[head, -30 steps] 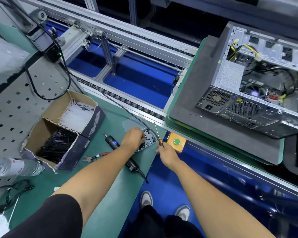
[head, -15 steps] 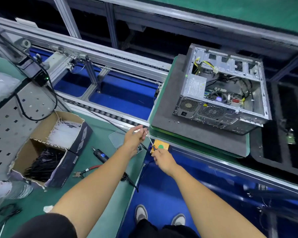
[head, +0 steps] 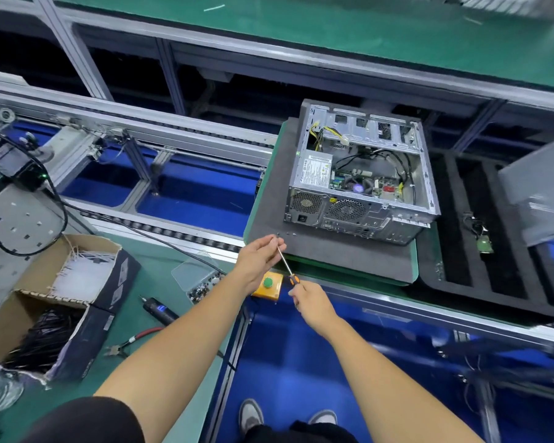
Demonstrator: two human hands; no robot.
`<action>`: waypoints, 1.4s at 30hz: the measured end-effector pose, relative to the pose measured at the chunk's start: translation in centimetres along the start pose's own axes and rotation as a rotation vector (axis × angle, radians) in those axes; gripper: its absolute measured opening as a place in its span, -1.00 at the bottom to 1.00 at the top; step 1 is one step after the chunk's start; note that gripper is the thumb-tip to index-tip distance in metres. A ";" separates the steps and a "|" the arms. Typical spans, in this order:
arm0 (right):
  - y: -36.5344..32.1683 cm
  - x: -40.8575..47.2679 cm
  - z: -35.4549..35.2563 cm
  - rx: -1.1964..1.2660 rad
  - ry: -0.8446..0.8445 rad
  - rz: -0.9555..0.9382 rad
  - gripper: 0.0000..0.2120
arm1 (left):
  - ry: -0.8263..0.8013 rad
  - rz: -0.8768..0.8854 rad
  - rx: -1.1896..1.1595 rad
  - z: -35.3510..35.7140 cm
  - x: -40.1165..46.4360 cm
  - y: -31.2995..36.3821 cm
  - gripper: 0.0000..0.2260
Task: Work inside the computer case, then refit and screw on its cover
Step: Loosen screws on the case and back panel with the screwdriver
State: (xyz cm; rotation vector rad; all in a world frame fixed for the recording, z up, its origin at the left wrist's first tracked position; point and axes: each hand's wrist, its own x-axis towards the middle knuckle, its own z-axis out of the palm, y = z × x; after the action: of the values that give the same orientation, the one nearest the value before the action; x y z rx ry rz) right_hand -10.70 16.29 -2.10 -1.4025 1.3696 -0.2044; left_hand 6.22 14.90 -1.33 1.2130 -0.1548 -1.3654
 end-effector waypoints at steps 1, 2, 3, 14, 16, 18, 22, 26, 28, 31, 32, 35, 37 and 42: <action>0.1 0.0 -0.3 0.003 0.010 -0.005 -0.69 | -0.007 -0.009 -0.004 0.4 -0.1 -0.2 -0.83; 0.3 0.0 -0.6 0.008 0.019 -0.010 -0.69 | -0.017 -0.024 -0.009 0.7 -0.2 -0.3 -0.82; 0.4 -0.1 -0.9 0.013 0.025 -0.010 -0.70 | -0.030 -0.039 -0.016 1.1 -0.3 -0.4 -0.81; 1.8 0.8 -4.8 0.057 0.028 -0.028 -0.70 | -0.053 -0.103 0.029 5.4 0.5 -2.4 -0.71; 2.0 1.2 -5.6 0.032 0.038 -0.032 -0.70 | -0.036 -0.101 0.039 6.4 0.9 -2.7 -0.70; 2.0 1.6 -6.4 0.035 0.055 -0.025 -0.70 | -0.013 -0.104 0.041 7.6 1.4 -3.1 -0.70; 1.6 2.7 -7.9 -0.010 0.086 -0.017 -0.72 | 0.038 -0.082 0.040 10.4 2.6 -3.8 -0.73; 0.9 3.8 -9.3 -0.057 0.115 -0.013 -0.71 | 0.069 -0.016 -0.008 12.2 3.8 -3.9 -0.77; 0.9 4.4 -9.7 -0.027 0.123 -0.011 -0.71 | 0.047 -0.044 -0.006 12.3 4.4 -3.7 -0.79; 0.9 4.8 -9.8 0.071 0.127 0.037 -0.68 | 0.017 -0.099 0.069 12.2 5.4 -3.5 -0.79; 0.9 4.9 -9.7 0.113 0.120 0.061 -0.66 | 0.020 -0.112 0.095 12.3 5.6 -3.4 -0.78; 0.3 5.3 -9.2 0.196 0.099 0.125 -0.66 | 0.055 -0.143 0.133 12.7 6.2 -3.4 -0.80; 0.0 5.6 -8.8 0.225 0.091 0.143 -0.67 | 0.071 -0.152 0.152 12.8 6.7 -3.4 -0.80; -0.5 6.0 -8.2 0.298 0.100 0.180 -0.69 | 0.072 -0.161 0.196 13.0 7.7 -3.2 -0.80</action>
State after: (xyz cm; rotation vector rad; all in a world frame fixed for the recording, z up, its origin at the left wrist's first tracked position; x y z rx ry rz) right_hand -14.64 6.87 -1.86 -1.0280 1.4716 -0.3486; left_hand -2.73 2.30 -2.02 1.4620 -0.1450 -1.4694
